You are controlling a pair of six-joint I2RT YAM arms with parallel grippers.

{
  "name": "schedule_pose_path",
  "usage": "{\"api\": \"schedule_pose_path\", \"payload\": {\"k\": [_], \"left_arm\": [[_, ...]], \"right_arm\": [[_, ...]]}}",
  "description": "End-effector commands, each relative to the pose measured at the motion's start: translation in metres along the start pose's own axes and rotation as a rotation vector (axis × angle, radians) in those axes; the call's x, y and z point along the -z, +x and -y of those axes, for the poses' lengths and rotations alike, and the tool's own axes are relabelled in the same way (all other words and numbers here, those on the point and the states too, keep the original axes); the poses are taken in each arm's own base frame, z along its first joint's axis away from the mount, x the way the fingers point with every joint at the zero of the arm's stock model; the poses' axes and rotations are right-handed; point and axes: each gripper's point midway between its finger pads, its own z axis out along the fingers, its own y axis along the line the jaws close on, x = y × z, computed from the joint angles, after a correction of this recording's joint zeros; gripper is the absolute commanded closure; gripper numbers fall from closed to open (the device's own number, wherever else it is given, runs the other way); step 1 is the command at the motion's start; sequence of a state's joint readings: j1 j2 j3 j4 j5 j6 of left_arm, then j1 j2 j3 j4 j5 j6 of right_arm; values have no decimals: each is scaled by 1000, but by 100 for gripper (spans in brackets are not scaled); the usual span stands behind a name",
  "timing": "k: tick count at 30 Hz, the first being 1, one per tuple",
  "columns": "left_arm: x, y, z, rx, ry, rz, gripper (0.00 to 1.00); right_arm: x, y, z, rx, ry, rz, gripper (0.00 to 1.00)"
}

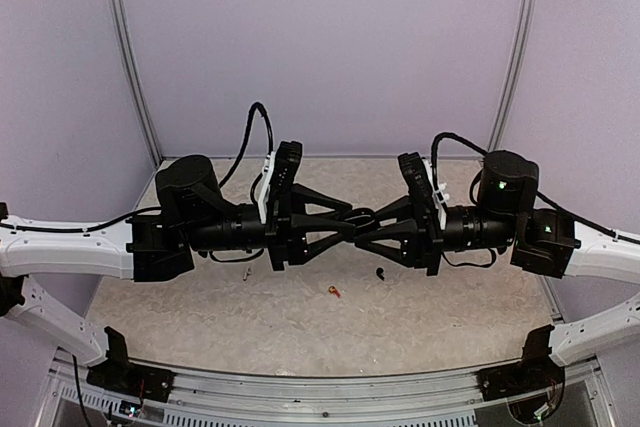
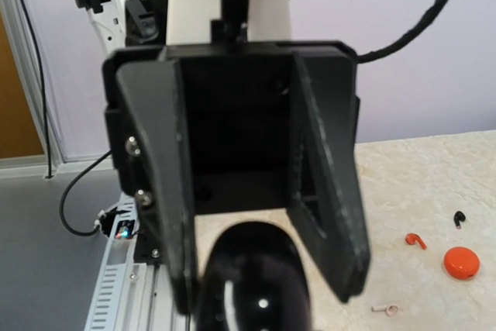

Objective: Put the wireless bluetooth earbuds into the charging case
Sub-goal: Pass from the left arm to the right, then open the charging case.

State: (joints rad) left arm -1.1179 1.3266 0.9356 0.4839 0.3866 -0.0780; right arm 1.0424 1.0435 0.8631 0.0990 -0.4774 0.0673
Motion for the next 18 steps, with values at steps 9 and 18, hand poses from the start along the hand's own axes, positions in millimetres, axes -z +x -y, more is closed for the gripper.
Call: {"api": "schedule_pose_path", "payload": {"k": [9,18], "left_arm": [[16,-25,-23,31,-91,76,56],[20,-31,-32,38,-123,91,55]], "right_arm": [[0,-2,-4,17,-26,-12,98],[-1,1,-5,13,-34,-21,99]]}}
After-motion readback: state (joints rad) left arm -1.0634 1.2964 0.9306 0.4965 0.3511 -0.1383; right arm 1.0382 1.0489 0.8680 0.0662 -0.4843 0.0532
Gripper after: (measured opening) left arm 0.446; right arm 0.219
